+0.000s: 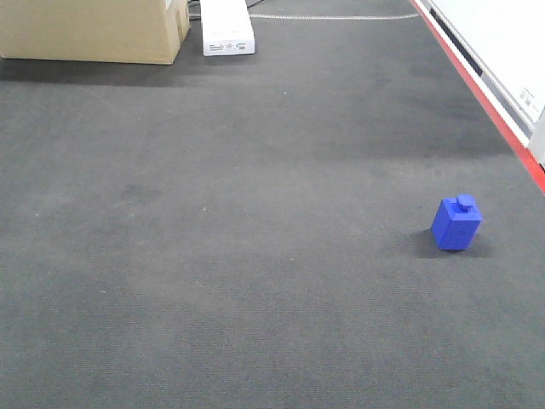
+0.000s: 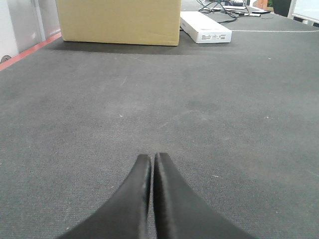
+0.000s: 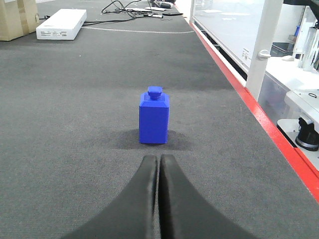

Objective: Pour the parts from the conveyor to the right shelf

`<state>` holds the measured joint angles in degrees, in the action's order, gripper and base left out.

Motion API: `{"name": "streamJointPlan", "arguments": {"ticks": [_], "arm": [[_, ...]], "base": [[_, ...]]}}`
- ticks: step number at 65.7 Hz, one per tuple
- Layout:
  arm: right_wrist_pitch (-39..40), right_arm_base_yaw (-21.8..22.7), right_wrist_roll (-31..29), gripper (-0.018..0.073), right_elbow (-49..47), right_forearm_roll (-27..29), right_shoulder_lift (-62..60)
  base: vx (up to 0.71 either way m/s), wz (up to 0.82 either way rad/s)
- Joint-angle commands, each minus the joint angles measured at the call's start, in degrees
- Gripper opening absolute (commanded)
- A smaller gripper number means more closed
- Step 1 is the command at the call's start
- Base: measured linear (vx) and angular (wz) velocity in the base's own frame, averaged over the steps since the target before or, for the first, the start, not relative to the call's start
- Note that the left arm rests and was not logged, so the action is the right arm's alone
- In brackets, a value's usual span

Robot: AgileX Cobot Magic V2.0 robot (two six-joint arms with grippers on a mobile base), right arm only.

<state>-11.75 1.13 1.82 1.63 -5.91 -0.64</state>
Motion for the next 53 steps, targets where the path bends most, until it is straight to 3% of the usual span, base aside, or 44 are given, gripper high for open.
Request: {"name": "streamJointPlan", "arguments": {"ticks": [1, 53], "arm": [[4.4, 0.2, 0.0, -0.0005, 0.5, -0.4, -0.7], [4.7, 0.2, 0.0, -0.0005, 0.5, -0.4, -0.7]], "base": [[0.00, 0.00], [0.00, 0.00]]}}
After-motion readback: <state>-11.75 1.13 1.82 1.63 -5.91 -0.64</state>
